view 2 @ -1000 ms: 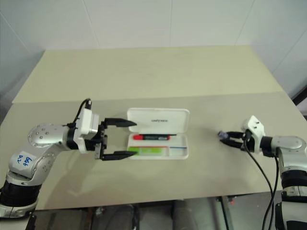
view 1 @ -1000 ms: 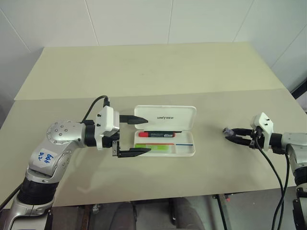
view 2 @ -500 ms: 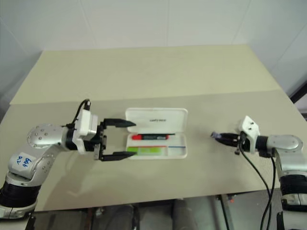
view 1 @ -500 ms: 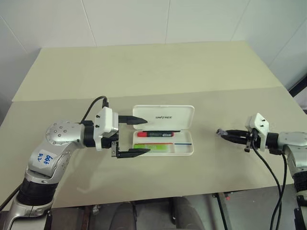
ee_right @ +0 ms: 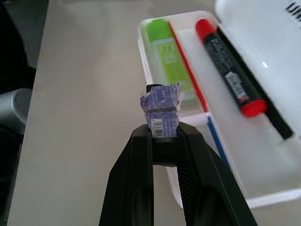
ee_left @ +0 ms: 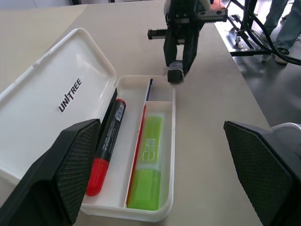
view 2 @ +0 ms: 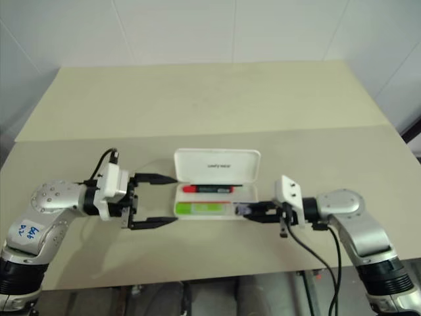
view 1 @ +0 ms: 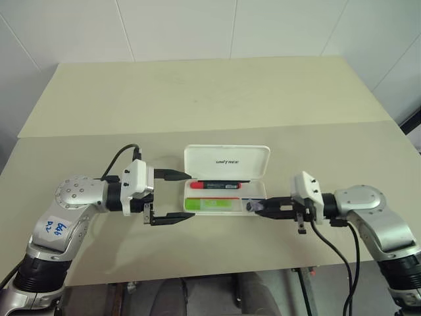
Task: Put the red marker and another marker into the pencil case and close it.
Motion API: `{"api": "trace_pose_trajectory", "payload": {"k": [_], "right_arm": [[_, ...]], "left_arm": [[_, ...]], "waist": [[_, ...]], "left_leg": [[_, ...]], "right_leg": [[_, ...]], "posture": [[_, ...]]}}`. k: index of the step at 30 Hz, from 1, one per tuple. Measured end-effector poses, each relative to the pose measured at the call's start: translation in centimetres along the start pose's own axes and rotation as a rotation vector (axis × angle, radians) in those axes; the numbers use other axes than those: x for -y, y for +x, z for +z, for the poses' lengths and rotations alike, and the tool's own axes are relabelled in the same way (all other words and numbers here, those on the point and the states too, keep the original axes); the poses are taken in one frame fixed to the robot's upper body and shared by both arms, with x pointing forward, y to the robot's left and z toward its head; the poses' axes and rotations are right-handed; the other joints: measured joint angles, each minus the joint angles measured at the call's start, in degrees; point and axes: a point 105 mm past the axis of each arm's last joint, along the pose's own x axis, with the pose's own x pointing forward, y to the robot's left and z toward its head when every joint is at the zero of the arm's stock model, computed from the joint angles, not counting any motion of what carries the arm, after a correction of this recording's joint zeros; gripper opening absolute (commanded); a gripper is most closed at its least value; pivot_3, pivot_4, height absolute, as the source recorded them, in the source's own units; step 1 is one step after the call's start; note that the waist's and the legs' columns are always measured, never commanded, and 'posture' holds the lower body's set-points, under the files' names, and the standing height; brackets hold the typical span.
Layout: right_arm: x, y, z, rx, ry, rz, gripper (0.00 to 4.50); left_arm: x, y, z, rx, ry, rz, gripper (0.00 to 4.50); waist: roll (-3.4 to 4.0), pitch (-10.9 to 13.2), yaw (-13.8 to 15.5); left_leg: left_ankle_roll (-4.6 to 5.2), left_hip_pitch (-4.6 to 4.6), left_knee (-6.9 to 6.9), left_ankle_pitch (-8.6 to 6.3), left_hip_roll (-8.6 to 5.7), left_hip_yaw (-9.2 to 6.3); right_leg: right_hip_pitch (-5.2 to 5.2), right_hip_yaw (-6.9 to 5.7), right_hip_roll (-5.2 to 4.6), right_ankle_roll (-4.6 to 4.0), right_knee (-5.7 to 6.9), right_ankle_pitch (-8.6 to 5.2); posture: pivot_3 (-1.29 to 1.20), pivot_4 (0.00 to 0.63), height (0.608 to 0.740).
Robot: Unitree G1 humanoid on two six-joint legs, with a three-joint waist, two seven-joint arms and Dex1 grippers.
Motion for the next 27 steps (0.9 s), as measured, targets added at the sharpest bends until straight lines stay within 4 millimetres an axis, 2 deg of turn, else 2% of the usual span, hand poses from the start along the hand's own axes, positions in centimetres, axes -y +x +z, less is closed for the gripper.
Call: {"api": "trace_pose_trajectory", "payload": {"k": [9, 14, 20, 25, 27], "right_arm": [[2.2, 0.6, -0.8, -0.013, -0.010, -0.010, 0.34], [2.7, 0.4, -1.0, -0.025, -0.028, -0.005, 0.34], [2.6, 0.4, -1.4, -0.045, -0.027, 0.007, 2.39], [2.8, 0.4, -1.2, -0.049, -0.053, 0.006, 4.29], [2.8, 0.4, -1.1, -0.045, -0.064, 0.006, 4.46]], "left_arm": [[0.1, -0.1, -0.1, -0.004, -0.001, 0.003, 4.50], [0.1, -0.1, -0.2, -0.005, -0.002, 0.008, 4.50], [0.0, -0.1, -0.1, -0.004, -0.001, 0.012, 4.50], [0.0, -0.1, -0.1, -0.004, 0.002, 0.012, 4.50], [0.0, -0.1, -0.1, -0.003, 0.005, 0.012, 4.50]], "waist": [[0.00, 0.0, -0.1], [0.00, 0.0, -0.1], [0.00, 0.0, -0.1], [0.00, 0.0, -0.1], [0.00, 0.0, -0.1]], "left_leg": [[0.00, 0.05, -0.03, 0.00, 0.00, 0.01], [0.00, 0.04, -0.03, 0.00, 0.00, 0.01], [0.01, 0.06, -0.02, 0.00, 0.00, 0.02], [0.01, 0.07, -0.01, 0.00, 0.00, 0.01], [0.00, 0.06, -0.02, 0.00, 0.00, 0.02]], "right_leg": [[-0.02, 0.00, 0.01, 0.01, 0.11, 0.01], [-0.02, 0.00, 0.01, 0.20, 0.11, 0.11], [-0.02, 0.00, 0.01, 0.19, 0.13, 0.11], [-0.02, 0.00, 0.01, 0.19, 0.15, 0.10], [-0.02, 0.00, 0.01, 0.20, 0.15, 0.11]], "posture": [[0.00, 0.150, 0.740], [0.00, 0.150, 0.740], [0.00, 0.150, 0.740], [0.00, 0.150, 0.740], [0.00, 0.150, 0.740]]}}
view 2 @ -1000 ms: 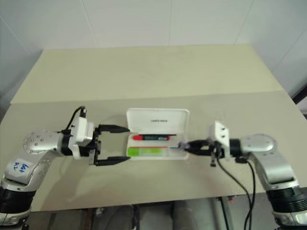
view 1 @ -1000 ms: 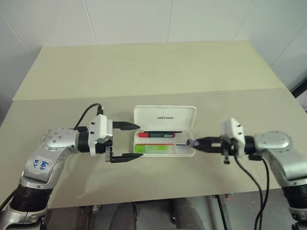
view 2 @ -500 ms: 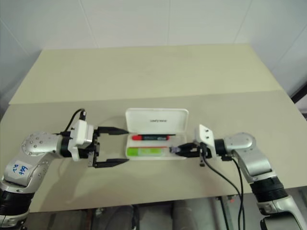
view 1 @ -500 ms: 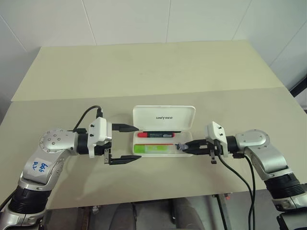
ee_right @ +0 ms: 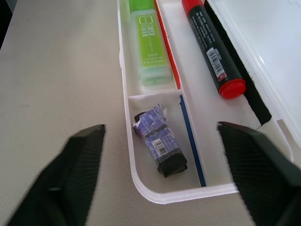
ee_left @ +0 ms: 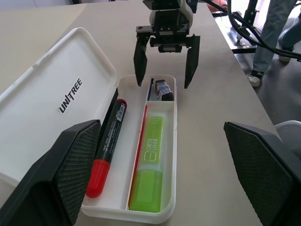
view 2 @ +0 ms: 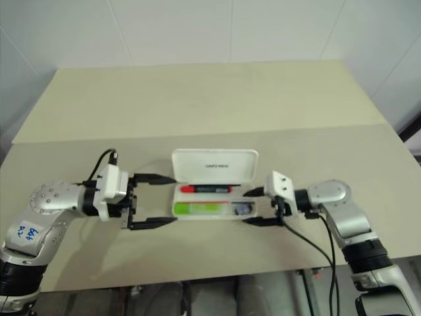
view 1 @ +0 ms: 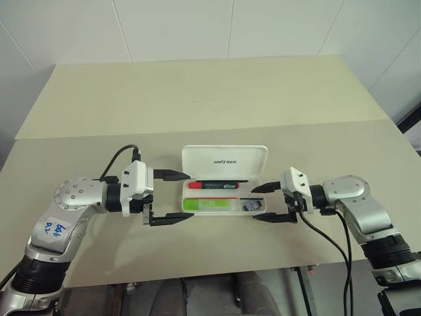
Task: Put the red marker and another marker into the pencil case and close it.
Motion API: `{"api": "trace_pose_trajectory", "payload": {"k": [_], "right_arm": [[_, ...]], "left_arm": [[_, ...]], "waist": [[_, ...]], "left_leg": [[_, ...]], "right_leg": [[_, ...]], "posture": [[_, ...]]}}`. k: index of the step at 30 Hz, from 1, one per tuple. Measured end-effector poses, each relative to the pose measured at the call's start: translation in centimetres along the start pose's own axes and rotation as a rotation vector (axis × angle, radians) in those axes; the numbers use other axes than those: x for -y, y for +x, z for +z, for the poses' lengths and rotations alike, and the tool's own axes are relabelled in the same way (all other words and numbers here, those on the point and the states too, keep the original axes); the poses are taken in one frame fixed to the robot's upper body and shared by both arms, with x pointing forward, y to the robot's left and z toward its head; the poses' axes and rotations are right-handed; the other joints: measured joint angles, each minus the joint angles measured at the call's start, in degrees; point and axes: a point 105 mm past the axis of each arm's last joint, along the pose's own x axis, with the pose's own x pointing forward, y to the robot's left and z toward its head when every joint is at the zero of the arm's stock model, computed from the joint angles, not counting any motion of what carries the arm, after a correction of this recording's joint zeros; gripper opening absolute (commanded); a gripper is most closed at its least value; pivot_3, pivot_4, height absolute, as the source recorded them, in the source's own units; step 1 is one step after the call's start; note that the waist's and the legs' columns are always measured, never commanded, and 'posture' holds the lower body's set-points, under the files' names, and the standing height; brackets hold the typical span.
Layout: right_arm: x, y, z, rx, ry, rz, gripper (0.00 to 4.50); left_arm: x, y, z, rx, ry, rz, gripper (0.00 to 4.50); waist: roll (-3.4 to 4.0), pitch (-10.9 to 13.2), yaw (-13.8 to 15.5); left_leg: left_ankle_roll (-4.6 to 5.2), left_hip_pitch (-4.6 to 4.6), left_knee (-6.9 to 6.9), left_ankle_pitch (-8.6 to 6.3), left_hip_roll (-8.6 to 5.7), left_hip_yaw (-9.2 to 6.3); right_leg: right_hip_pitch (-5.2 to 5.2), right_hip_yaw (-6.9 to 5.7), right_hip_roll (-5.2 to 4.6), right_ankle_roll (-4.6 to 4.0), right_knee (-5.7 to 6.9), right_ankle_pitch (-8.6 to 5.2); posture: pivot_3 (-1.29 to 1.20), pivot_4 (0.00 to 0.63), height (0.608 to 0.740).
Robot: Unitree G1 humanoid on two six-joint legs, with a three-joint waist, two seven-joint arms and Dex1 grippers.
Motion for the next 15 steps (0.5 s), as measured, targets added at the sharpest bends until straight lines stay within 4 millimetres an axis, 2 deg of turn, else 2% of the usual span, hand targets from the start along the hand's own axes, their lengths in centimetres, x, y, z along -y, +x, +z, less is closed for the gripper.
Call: {"api": "trace_pose_trajectory", "payload": {"k": [2, 5, 11, 15], "right_arm": [[0.0, -0.1, 0.5, 0.017, -0.002, -0.002, 4.46], [-0.4, -0.5, 2.2, 0.066, -0.029, 0.001, 4.46], [-2.0, -3.5, 3.8, 0.085, -0.018, -0.073, 4.46], [-2.8, -4.8, 4.4, 0.111, 0.023, -0.150, 4.50]], "left_arm": [[0.0, 0.0, 0.0, 0.001, 0.002, 0.000, 4.50], [0.0, 0.0, 0.0, 0.001, 0.004, 0.000, 4.50], [-0.2, -1.0, -0.3, -0.001, -0.015, 0.051, 4.50], [-0.1, -2.0, -0.4, 0.013, -0.029, 0.082, 3.61]], "waist": [[0.00, 0.0, 0.0], [0.00, 0.0, 0.1], [-0.02, 0.0, 0.2], [-0.02, 0.0, 0.1]], "left_leg": [[0.00, 0.00, -0.01, 0.00, 0.00, 0.00], [0.00, -0.01, -0.03, 0.00, 0.00, -0.01], [-0.01, -0.03, -0.05, -0.03, 0.01, -0.01], [-0.01, 0.01, -0.04, -0.03, 0.01, 0.04]], "right_leg": [[-0.01, 0.00, 0.00, 0.00, 0.00, 0.00], [-0.02, -0.01, 0.00, 0.02, 0.03, 0.01], [-0.02, -0.02, 0.00, -0.04, -0.03, -0.03], [-0.01, 0.03, -0.01, -0.20, -0.03, -0.11]], "posture": [[0.00, 0.150, 0.740], [0.00, 0.150, 0.740], [0.00, 0.150, 0.740], [0.00, 0.150, 0.740]]}}
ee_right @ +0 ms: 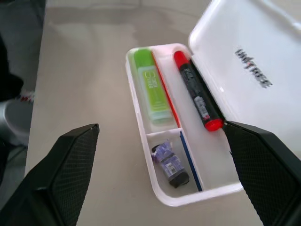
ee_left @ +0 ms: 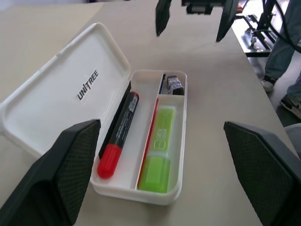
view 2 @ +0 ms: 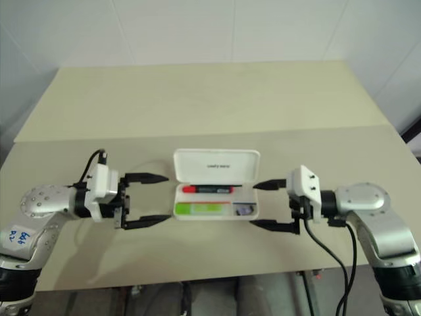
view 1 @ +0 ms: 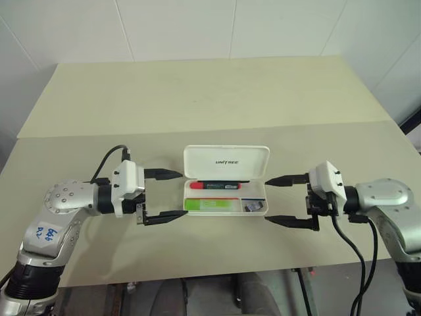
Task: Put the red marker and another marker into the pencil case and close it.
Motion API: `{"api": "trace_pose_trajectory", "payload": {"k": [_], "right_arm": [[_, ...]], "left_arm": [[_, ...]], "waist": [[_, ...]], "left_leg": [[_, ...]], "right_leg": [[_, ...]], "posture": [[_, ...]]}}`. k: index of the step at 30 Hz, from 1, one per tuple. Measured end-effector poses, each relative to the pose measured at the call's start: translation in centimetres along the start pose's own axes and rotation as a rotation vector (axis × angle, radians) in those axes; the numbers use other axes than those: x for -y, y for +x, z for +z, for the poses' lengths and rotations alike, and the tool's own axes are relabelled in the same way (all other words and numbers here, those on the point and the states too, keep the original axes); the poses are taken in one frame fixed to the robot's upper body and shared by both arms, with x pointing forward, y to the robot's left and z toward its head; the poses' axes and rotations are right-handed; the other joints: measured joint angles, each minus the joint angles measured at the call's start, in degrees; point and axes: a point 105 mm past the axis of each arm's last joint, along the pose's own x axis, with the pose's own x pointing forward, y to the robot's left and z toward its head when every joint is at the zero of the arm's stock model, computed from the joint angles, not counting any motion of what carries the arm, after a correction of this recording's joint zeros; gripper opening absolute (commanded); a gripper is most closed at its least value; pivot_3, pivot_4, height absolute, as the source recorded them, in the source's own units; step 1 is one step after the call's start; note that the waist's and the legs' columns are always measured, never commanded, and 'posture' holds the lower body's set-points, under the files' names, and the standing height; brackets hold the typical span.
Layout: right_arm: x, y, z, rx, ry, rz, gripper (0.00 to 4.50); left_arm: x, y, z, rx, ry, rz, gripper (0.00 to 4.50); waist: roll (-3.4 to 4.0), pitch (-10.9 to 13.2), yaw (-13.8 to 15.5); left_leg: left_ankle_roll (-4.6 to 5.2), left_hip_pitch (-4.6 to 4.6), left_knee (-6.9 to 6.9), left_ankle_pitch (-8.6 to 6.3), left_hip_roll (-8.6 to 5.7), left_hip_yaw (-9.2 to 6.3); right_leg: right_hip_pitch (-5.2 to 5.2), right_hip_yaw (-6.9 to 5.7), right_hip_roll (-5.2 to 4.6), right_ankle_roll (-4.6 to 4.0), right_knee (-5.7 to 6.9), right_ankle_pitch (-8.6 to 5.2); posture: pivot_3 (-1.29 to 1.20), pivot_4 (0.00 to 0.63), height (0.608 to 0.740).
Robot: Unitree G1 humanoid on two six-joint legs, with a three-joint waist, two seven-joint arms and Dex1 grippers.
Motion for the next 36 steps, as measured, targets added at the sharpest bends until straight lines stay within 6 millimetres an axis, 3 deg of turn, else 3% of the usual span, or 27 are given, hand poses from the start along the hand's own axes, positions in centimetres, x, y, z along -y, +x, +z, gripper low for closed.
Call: {"api": "trace_pose_trajectory", "payload": {"k": [6, 10, 17, 24, 31, 36], "right_arm": [[0.6, -1.4, 1.5, 0.037, -0.020, -0.117, 4.50], [0.6, -1.4, 1.6, 0.036, -0.023, -0.127, 4.50], [0.9, -1.2, 1.9, 0.040, -0.034, -0.140, 4.50], [0.9, -0.4, 2.0, 0.046, -0.050, -0.133, 4.50], [1.0, 0.2, 2.2, 0.062, -0.051, -0.135, 4.50], [1.2, 0.3, 2.3, 0.066, -0.057, -0.148, 4.50]], "left_arm": [[-0.2, -1.2, -0.6, 0.004, -0.009, 0.036, 1.49], [-0.6, -1.6, -1.0, 0.010, -0.012, 0.051, 0.06], [-2.3, -1.8, -1.8, 0.044, -0.036, 0.145, 0.03], [-5.1, -2.1, -4.5, 0.001, -0.134, 0.345, 0.03], [-6.8, 0.1, -5.8, -0.046, -0.160, 0.383, 0.03], [-7.9, 3.4, -5.6, -0.036, -0.201, 0.353, 0.03]], "waist": [[-0.03, 0.0, -0.1], [-0.04, 0.0, 0.0], [-0.04, 0.0, 0.0], [-0.06, 0.0, 0.0], [-0.09, 0.0, 0.2], [-0.12, 0.0, 0.2]], "left_leg": [[0.03, 0.02, 0.06, 0.02, 0.01, 0.05], [0.04, 0.02, 0.09, 0.03, 0.01, 0.09], [0.04, 0.00, 0.04, 0.03, 0.01, 0.10], [0.04, 0.01, 0.04, 0.02, 0.00, 0.11], [0.04, -0.02, 0.04, 0.02, -0.01, 0.10], [0.04, -0.04, 0.03, 0.02, -0.02, 0.10]], "right_leg": [[0.01, 0.04, 0.00, -0.06, -0.06, -0.04], [0.02, 0.11, 0.00, -0.07, -0.08, -0.04], [0.01, 0.11, 0.01, -0.03, -0.09, -0.02], [0.00, 0.13, 0.01, 0.04, -0.07, 0.02], [0.01, 0.12, 0.00, 0.17, -0.08, 0.09], [0.00, 0.11, 0.01, 0.92, -0.09, 0.51]], "posture": [[0.00, 0.150, 0.740], [0.00, 0.150, 0.740], [0.00, 0.150, 0.740], [0.00, 0.150, 0.740], [0.00, 0.150, 0.740], [0.00, 0.150, 0.740]]}}
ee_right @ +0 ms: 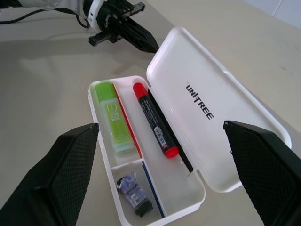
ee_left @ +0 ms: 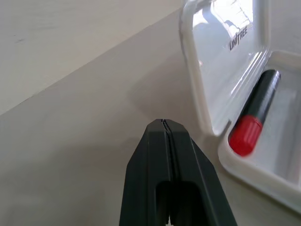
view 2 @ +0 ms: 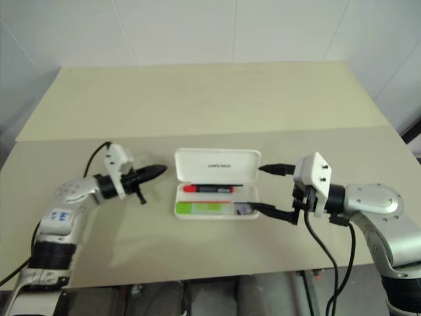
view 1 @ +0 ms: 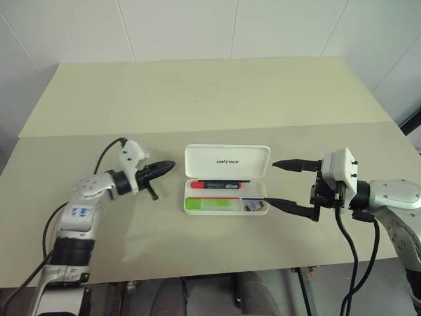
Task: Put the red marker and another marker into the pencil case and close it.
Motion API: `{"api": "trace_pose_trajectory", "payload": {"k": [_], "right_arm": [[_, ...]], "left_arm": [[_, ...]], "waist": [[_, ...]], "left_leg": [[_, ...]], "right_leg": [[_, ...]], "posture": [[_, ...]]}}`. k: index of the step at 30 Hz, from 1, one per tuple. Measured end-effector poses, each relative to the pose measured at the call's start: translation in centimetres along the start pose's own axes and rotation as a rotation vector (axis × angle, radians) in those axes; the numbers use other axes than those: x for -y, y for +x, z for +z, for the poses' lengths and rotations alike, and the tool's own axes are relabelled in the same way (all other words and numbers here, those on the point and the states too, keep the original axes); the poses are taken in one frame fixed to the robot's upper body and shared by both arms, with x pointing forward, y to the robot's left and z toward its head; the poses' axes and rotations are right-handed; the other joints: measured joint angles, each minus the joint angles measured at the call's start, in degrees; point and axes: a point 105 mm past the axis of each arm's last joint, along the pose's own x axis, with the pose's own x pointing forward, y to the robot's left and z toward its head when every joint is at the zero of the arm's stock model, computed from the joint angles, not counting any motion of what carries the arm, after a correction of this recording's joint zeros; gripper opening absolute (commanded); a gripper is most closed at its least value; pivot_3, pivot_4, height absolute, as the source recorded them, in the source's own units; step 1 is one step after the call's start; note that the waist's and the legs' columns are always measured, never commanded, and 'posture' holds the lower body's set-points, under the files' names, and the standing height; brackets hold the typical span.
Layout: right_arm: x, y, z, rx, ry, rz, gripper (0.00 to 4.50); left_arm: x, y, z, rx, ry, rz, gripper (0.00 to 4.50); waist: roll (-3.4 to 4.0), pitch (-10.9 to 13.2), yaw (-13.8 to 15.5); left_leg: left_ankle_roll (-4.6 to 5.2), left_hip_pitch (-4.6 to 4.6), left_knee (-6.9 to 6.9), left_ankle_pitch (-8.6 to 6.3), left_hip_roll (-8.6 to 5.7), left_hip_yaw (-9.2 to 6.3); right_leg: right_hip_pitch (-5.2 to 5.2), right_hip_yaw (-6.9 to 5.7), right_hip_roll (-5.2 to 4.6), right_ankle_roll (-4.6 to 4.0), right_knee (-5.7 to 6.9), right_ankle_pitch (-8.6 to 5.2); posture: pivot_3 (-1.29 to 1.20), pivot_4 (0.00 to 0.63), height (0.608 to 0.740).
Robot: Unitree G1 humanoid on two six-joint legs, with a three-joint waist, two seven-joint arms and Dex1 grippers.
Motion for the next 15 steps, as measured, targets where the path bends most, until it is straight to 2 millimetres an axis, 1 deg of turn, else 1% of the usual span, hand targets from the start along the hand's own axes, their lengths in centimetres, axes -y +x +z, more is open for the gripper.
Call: {"api": "trace_pose_trajectory", "payload": {"k": [4, 7, 11, 15], "right_arm": [[0.1, 0.0, 0.0, 0.001, 0.001, -0.010, 4.50], [0.1, 0.0, -0.1, 0.002, 0.004, -0.019, 4.50], [-0.1, 0.1, -0.1, 0.003, 0.004, -0.022, 4.50], [0.0, 0.1, -0.1, 0.001, 0.003, -0.031, 4.50]], "left_arm": [[1.0, 1.3, 0.7, 0.014, 0.004, -0.067, 0.03], [1.8, 1.3, 1.2, 0.031, -0.003, -0.134, 0.03], [3.8, 0.4, 3.0, 0.078, 0.040, -0.284, 0.03], [4.9, -1.1, 2.9, 0.052, 0.053, -0.384, 0.03]], "waist": [[0.00, 0.0, -0.2], [0.00, 0.0, -0.1], [0.00, 0.0, -0.1], [0.00, 0.0, -0.1]], "left_leg": [[0.00, 0.02, -0.10, -0.01, 0.01, -0.01], [0.00, -0.02, -0.08, -0.03, 0.00, -0.01], [0.01, -0.04, -0.07, -0.07, 0.01, -0.01], [0.03, -0.01, -0.07, -0.07, 0.01, -0.01]], "right_leg": [[-0.04, -0.02, 0.01, 0.00, 0.02, 0.00], [-0.04, -0.03, 0.01, 0.00, -0.01, 0.00], [-0.04, -0.02, 0.00, -0.01, -0.05, -0.01], [-0.04, -0.02, 0.01, -0.19, -0.02, -0.11]], "posture": [[0.00, 0.150, 0.740], [0.00, 0.150, 0.740], [0.00, 0.150, 0.740], [0.00, 0.150, 0.740]]}}
